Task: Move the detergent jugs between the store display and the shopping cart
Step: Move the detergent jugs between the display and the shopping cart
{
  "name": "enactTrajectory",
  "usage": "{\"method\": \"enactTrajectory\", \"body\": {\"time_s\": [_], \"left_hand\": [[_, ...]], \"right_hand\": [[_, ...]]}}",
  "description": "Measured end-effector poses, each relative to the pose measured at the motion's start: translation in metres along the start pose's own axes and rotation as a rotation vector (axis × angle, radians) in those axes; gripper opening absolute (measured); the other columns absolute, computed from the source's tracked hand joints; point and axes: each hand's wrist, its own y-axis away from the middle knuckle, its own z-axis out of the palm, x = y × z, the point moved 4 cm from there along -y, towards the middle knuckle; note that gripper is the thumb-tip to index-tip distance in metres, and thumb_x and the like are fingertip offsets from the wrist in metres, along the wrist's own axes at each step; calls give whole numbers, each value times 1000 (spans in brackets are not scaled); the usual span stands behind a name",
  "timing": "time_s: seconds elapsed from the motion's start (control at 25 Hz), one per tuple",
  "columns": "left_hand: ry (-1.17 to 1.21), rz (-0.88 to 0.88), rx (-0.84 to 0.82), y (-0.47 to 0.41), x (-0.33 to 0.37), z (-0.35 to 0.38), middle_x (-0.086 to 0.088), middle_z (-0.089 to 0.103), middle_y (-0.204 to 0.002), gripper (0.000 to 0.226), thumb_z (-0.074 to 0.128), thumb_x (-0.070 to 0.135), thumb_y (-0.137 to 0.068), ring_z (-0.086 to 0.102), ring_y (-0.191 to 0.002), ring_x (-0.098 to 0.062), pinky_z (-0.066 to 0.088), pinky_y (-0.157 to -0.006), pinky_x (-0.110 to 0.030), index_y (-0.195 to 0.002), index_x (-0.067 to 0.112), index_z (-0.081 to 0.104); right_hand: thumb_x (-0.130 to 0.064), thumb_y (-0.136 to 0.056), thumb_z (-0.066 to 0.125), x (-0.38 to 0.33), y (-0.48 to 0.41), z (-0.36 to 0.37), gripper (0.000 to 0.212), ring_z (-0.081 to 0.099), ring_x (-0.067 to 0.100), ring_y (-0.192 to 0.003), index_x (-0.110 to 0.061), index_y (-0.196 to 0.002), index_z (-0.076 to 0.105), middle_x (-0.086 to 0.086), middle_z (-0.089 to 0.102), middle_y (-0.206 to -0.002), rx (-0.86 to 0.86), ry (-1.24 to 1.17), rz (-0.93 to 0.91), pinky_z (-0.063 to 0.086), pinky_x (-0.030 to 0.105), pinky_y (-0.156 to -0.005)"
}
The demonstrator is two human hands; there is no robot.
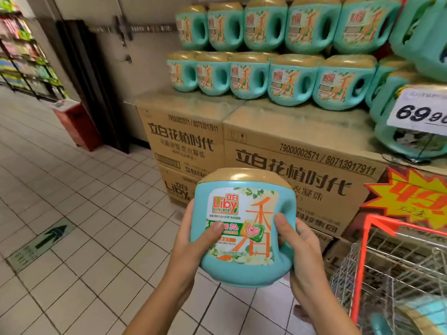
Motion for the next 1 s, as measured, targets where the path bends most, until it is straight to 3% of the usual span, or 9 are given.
{"method": "enactTrajectory", "body": {"time_s": [0.24, 0.4, 0.56, 0.76, 0.92, 1.0], "left_hand": [[7, 38, -122, -96, 8, 14, -7, 72, -116, 63, 81, 35, -63, 71, -100, -29, 59, -71, -33, -122, 42, 59], [-17, 66, -235, -178, 19, 47, -8, 72, -114, 73, 85, 33, -59, 72, -97, -28, 59, -68, -31, -126, 32, 56], [-82, 149, -348, -255, 43, 98, -4, 72, -113, 98, 94, 47, -43, 72, -97, -24, 58, -69, -29, -130, 32, 51], [-155, 267, -500, -332, 44, 160, 13, 73, -110, 76, 89, 38, -58, 72, -96, -10, 57, -69, -20, -122, 55, 50], [-196, 285, -550, -380, 17, 186, 32, 67, -110, 93, 90, 26, -60, 65, -100, 9, 53, -71, -10, -137, 43, 41], [-226, 276, -560, -401, 4, 197, 33, 63, -117, 108, 91, 31, -56, 62, -108, 6, 52, -80, -13, -147, 36, 32]], "right_hand": [[-38, -60, 78, -28, -70, 6, 62, 70, 30, -81, -2, -108, 63, 19, 72, -97, 79, -26, -100, 59, 42, -70], [-37, -59, 77, -63, -132, -1, 68, 72, 21, -75, 1, -112, 61, 15, 74, -97, 120, 4, -214, 59, 29, -58], [-29, -60, 83, -109, -189, -15, 75, 72, 24, -84, -2, -123, 54, 13, 73, -104, 126, 3, -360, 59, 32, -66], [-17, -63, 83, -168, -248, -49, 72, 69, 18, -100, -14, -128, 51, 7, 68, -118, 186, 137, -547, 57, 27, -73], [-10, -69, 79, -171, -281, -78, 74, 65, 17, -110, -17, -136, 48, 6, 64, -127, 233, 212, -554, 56, 27, -82], [-16, -69, 81, -173, -292, -91, 79, 60, 12, -118, -22, -139, 45, 0, 61, -131, 271, 321, -553, 53, 27, -92]]}}
